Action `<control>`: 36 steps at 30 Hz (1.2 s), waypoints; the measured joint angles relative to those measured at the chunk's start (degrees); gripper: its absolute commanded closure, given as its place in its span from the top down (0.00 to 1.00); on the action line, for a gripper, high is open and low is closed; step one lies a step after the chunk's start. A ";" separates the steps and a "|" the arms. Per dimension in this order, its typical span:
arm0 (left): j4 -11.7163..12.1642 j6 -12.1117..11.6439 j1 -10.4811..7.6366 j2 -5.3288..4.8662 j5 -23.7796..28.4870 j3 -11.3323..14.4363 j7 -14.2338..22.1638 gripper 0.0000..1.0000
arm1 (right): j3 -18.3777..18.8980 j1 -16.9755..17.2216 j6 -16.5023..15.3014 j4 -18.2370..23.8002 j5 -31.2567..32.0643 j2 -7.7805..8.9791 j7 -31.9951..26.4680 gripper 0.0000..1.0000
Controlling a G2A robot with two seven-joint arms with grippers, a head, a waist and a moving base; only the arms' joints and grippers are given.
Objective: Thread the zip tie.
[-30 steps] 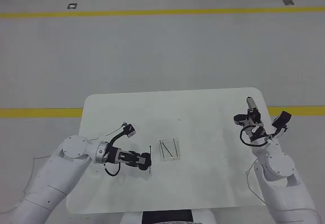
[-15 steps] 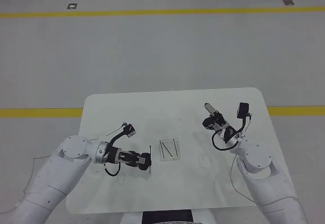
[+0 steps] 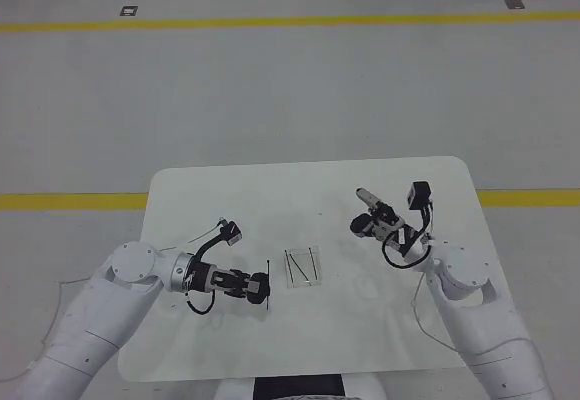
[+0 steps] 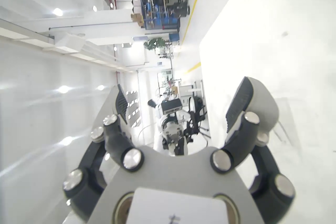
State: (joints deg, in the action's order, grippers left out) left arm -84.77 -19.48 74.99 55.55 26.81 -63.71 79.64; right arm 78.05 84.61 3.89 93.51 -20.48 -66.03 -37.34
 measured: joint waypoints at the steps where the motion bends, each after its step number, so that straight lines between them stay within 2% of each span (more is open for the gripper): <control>1: 0.00 0.00 0.00 0.00 0.00 0.00 0.00 0.00 | -0.55 -1.12 0.18 -1.32 -1.60 -0.05 -2.73 1.00; 9: 0.00 0.00 0.00 0.00 0.00 0.00 0.00 0.00 | -7.28 -8.88 -0.06 -10.36 -7.66 -1.08 -15.11 1.00; 12: 0.00 0.00 0.00 0.00 0.00 0.00 0.00 0.00 | -9.85 -11.56 -1.05 -13.65 -8.64 -1.59 -17.95 1.00; 16: 0.00 0.00 0.00 0.00 0.00 0.00 0.00 0.00 | -12.51 -14.64 -4.04 -18.33 -12.64 -2.23 -25.72 1.00; 28: 0.00 0.00 0.00 0.00 0.00 0.00 0.00 0.00 | -12.56 -14.67 -4.50 -18.46 -12.81 -2.26 -26.09 1.00; 31: 0.00 0.00 0.00 0.00 0.00 0.00 0.00 0.00 | -13.02 -13.99 -6.75 -18.09 -15.80 -2.57 -26.35 1.00; 36: 0.00 0.00 0.00 0.00 0.00 0.00 0.00 0.00 | -15.99 -16.20 -10.73 -20.87 -17.88 -3.50 -30.03 1.00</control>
State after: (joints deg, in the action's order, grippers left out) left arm -84.77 -19.48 74.99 55.55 26.81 -63.71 79.64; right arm 62.06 68.41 -6.83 72.64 -38.36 -69.53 -67.37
